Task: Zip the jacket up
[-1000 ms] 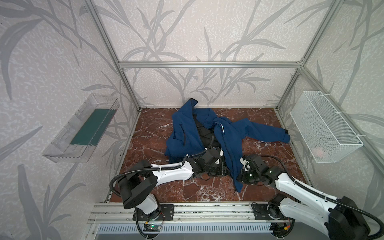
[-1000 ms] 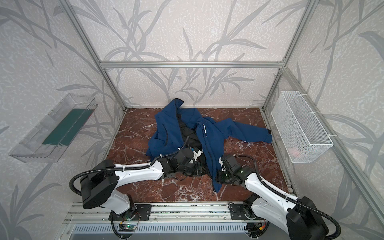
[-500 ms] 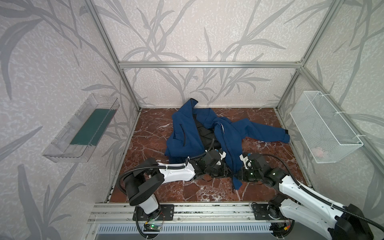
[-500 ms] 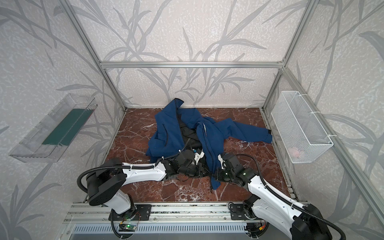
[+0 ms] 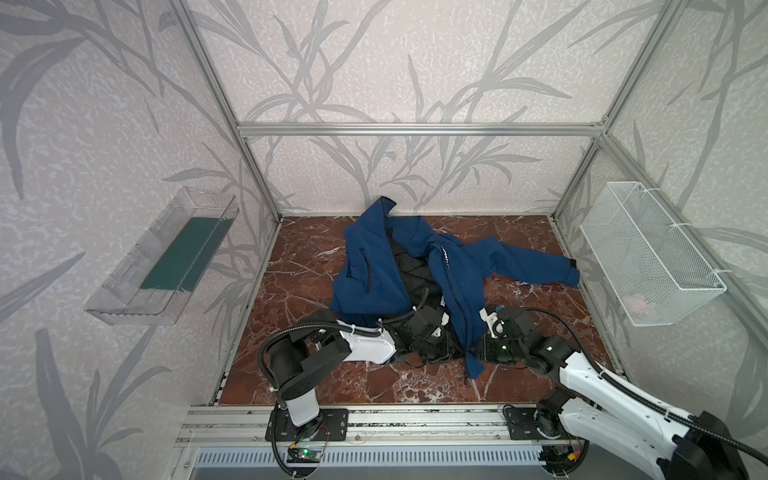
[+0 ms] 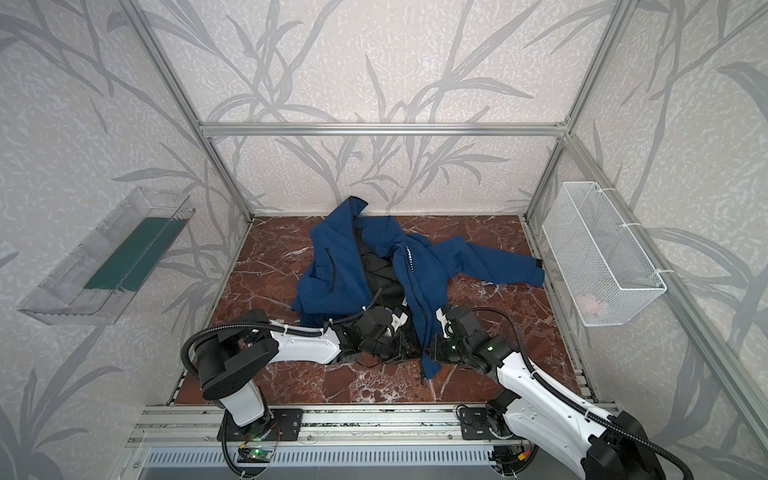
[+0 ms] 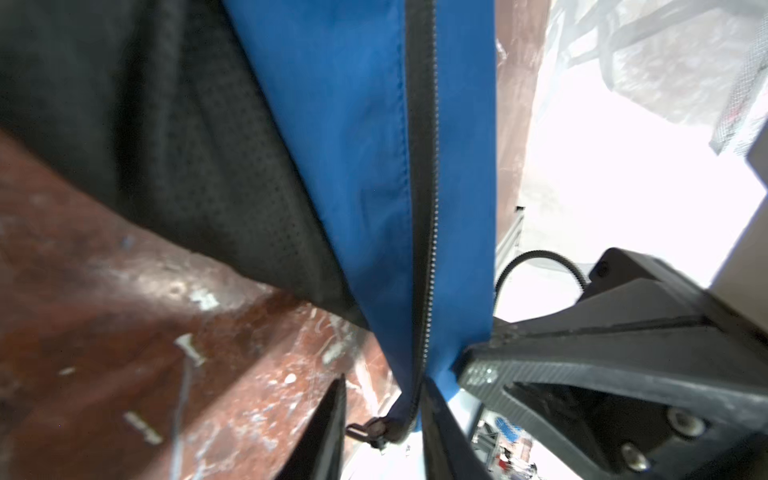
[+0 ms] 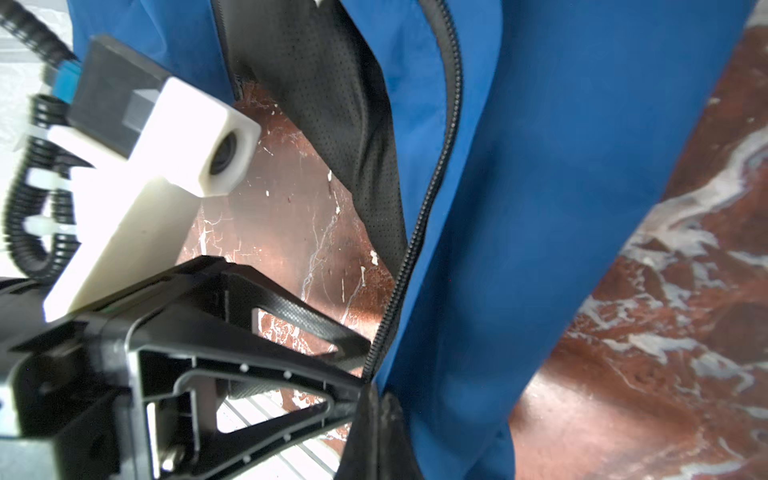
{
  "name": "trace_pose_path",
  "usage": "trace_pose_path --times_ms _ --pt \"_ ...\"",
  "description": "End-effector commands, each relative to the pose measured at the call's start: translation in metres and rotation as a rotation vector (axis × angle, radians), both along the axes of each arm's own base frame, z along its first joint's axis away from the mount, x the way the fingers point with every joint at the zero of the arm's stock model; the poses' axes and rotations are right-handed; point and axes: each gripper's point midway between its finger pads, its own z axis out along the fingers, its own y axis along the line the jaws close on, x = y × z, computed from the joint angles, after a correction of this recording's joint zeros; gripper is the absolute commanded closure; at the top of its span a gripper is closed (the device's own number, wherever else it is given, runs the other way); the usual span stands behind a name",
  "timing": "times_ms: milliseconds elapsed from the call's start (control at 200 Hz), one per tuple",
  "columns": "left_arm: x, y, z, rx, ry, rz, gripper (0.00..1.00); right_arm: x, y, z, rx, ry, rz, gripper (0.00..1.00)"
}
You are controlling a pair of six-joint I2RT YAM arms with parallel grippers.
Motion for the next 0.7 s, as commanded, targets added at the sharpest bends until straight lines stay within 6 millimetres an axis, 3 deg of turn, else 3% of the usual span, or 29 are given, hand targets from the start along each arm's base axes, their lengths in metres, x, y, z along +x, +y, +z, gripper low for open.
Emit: trace_pose_path --times_ms 0,200,300,545,695 --pt "0.000 -0.011 0.009 -0.088 0.020 0.007 0.75 0.005 0.002 0.012 0.019 -0.029 0.002 1.00" --pt "0.001 -0.013 0.021 -0.147 0.000 0.014 0.82 0.003 0.002 0.012 0.020 -0.024 0.000 1.00" --pt "0.001 -0.009 0.021 -0.136 -0.007 0.020 1.00 0.005 -0.001 0.012 0.004 -0.027 -0.007 1.00" --pt "0.013 0.014 0.027 -0.108 -0.043 0.086 1.00 0.004 -0.029 0.004 -0.147 -0.031 -0.057 1.00" --pt "0.016 0.013 0.042 -0.113 -0.070 0.080 1.00 0.004 -0.039 0.002 -0.197 -0.027 -0.080 1.00"
